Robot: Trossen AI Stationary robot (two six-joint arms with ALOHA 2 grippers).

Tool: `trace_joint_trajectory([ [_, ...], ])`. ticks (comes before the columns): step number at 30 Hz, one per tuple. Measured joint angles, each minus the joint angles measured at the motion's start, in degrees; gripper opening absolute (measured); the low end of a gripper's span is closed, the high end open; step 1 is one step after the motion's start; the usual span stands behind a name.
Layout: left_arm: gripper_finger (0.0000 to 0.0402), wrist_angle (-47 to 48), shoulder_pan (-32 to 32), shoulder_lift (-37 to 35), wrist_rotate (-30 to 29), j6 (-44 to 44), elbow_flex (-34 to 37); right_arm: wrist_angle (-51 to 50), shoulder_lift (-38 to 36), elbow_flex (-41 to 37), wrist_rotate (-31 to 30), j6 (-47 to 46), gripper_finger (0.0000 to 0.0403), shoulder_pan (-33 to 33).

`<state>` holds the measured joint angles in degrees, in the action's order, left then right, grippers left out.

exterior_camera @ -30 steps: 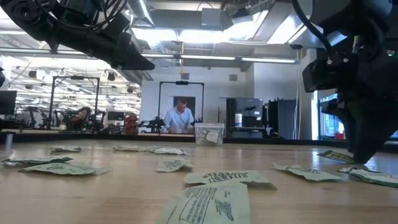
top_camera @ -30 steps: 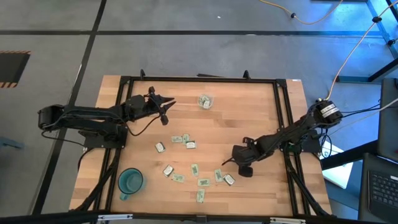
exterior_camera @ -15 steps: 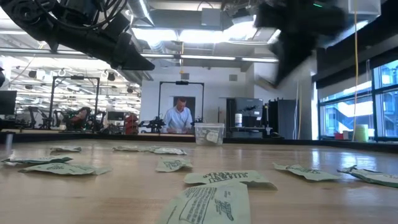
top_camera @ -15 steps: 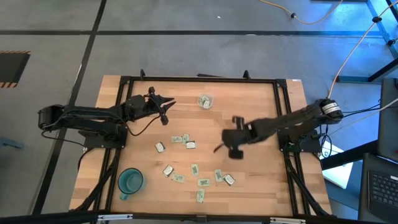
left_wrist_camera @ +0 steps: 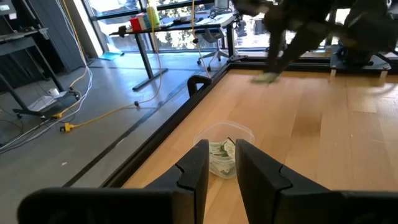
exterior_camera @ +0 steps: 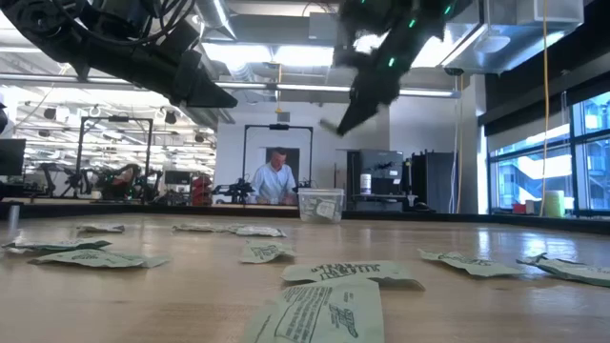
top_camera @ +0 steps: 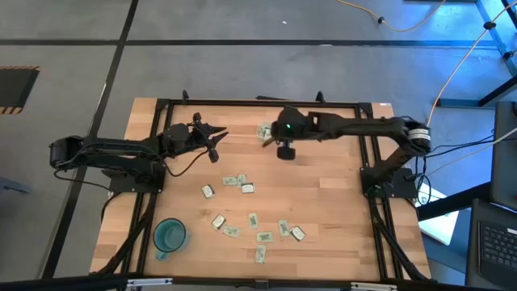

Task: Pick and place items into bin
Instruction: Put the green stevia packet into the transparent bin

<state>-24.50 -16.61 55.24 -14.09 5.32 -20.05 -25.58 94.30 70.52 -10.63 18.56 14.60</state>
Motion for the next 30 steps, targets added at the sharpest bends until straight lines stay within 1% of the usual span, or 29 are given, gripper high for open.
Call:
trace_joint_trajectory([
  [5, 0.0074, 1.14, -0.01, 0.0, 0.02, -0.02, 0.0, 3.73, 6.59, 0.0, 0.22, 4.18, 0.0014, 4.27],
  [10, 0.0074, 1.3, 0.01, 0.0, 0.02, -0.02, 0.0, 6.7, 11.31, 0.0, 0.2, 4.55, 0.0014, 6.95],
  [22, 0.0074, 2.61, 0.01, 0.0, 0.02, -0.04, 0.0, 11.13, 15.52, 0.0, 0.26, 4.66, 0.0016, 7.58],
  [26, 0.0074, 2.59, 0.01, 0.0, 0.02, -0.04, 0.0, 10.82, 15.37, 0.0, 0.24, 4.66, 0.0036, 7.58],
  [30, 0.0074, 2.57, 0.01, 0.0, 0.02, -0.04, 0.0, 10.95, 14.52, 0.0, 0.22, 4.19, 0.0079, 7.58],
])
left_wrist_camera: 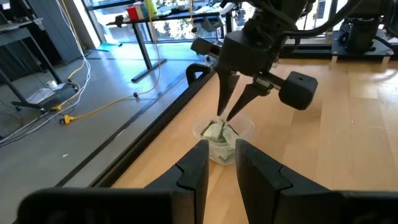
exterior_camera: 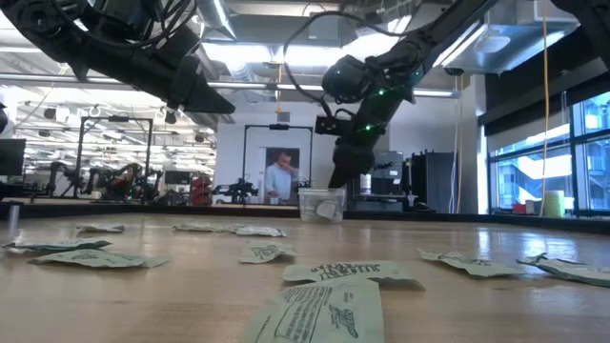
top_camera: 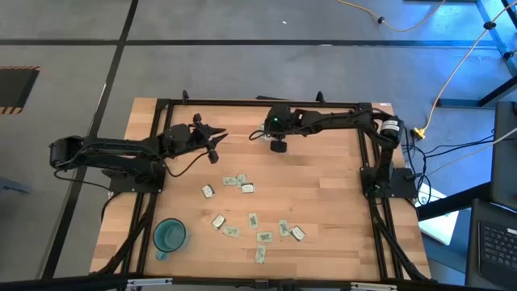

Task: Pick and place items into bin
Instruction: Put the green stevia packet into the transparent bin, then put the light green stevia packet into the transparent bin

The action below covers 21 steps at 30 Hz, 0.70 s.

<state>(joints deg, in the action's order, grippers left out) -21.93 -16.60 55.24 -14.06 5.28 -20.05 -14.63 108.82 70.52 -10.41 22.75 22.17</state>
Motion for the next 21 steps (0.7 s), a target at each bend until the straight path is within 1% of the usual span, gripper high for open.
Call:
trace_joint_trajectory([
  [3, 0.0074, -0.01, 0.0, 0.0, 0.01, 0.0, 0.0, -0.69, -0.94, 0.0, -0.01, -0.36, 0.0106, -0.16],
  [6, 0.0074, 0.04, 0.16, 0.0, 0.4, 0.0, 0.0, -3.16, -4.46, 0.0, -0.14, -1.84, 0.012, -1.02],
  [8, 0.0074, 0.73, 0.35, 0.0, 2.35, 0.6, 0.0, -5.78, -8.07, -0.02, -0.02, -4.82, 0.0123, -2.28],
  [11, 0.0075, 2.49, 1.29, 0.0, 7.68, 2.54, 0.0, -9.82, -14.49, -2.19, 1.61, -9.15, 0.0122, -4.63],
  [14, 0.008, 6.04, 2.97, 0.61, 12.44, 2.8, -1.38, -9.86, -21.83, -8.41, 2.72, -13.02, 0.0122, -7.05],
  [17, 0.0091, 12.54, 4.97, 3.02, 13.24, 2.85, -5.42, -7.25, -29.95, -15.79, 2.63, -17.34, 0.0123, -9.18],
  [21, 0.0112, 21.77, 6.72, 10.42, 13.26, 2.99, -12.34, -0.9, -38.75, -24.03, 2.57, -23.16, 0.0122, -11.62],
])
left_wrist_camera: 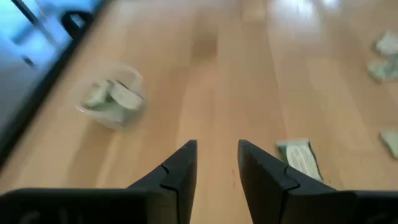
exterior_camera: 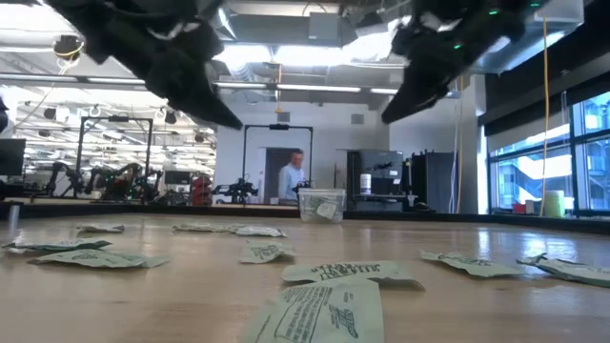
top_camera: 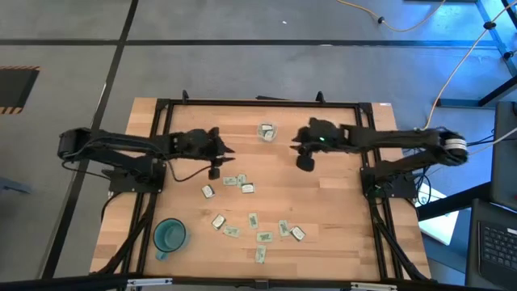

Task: Pick and place items into bin
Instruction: Put the light green stevia packet into the transparent bin

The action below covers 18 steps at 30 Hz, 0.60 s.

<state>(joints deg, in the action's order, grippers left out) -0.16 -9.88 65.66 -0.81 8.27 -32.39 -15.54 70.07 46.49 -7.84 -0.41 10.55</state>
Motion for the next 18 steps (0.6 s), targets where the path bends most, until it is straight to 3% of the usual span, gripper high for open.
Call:
trace_joint_trajectory([
  [7, 0.0129, 14.88, 1.66, 14.93, 1.86, -1.35, -9.18, 7.06, -6.56, -5.97, -0.04, -2.38, 0.0123, -2.92],
  [18, 0.0124, 15.48, 2.77, 29.06, 3.46, -2.98, -17.21, 7.37, -5.95, -6.5, -0.08, -0.57, 0.0123, -3.3],
])
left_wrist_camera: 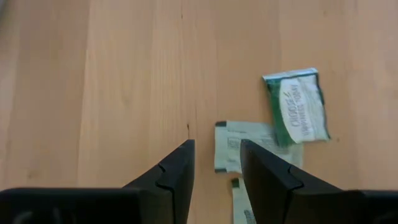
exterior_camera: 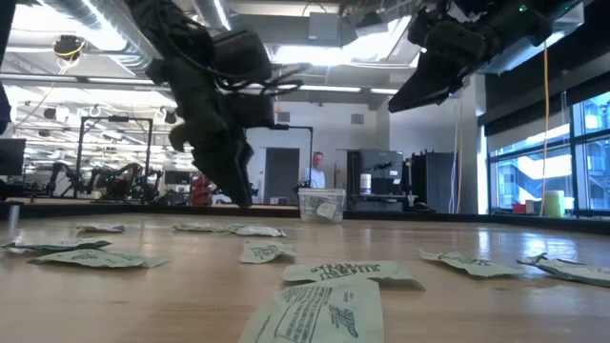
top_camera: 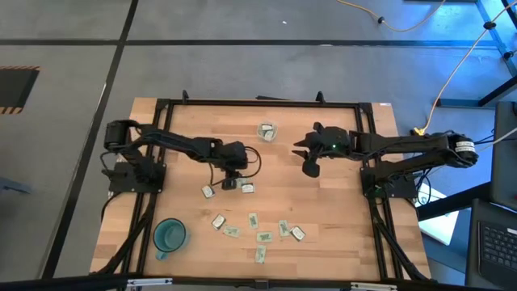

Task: Pick and place items into bin
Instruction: Put the light green stevia packet into the transparent bin

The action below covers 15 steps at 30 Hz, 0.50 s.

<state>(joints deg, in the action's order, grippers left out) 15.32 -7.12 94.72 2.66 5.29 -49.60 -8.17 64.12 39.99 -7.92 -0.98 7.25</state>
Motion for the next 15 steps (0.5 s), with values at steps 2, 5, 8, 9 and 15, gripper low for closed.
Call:
trace_joint_trajectory([
  [2, 0.0125, 0.11, -0.02, 1.94, 0.0, 0.03, -0.83, -0.26, 0.0, 0.0, 0.0, 0.01, 0.0123, 0.0],
  [5, 0.0122, 2.14, -0.02, 4.59, 0.14, 0.54, -1.76, -0.36, 0.0, 0.0, 0.0, 0.76, 0.0123, 0.0],
  [8, 0.0114, 3.33, -0.07, 6.09, 1.85, 0.53, -2.7, -0.75, 0.0, 0.0, 0.0, 1.35, 0.0123, 0.0],
  [9, 0.0111, 3.83, -0.11, 6.46, 2.14, 0.51, -2.8, -0.74, 0.0, 0.0, 0.0, 1.4, 0.0123, 0.0],
  [15, 0.0087, 4.81, 0.33, 7.1, -0.23, 0.4, -2.87, -1.11, 0.0, 0.0, 0.0, 1.45, 0.0123, 0.02],
])
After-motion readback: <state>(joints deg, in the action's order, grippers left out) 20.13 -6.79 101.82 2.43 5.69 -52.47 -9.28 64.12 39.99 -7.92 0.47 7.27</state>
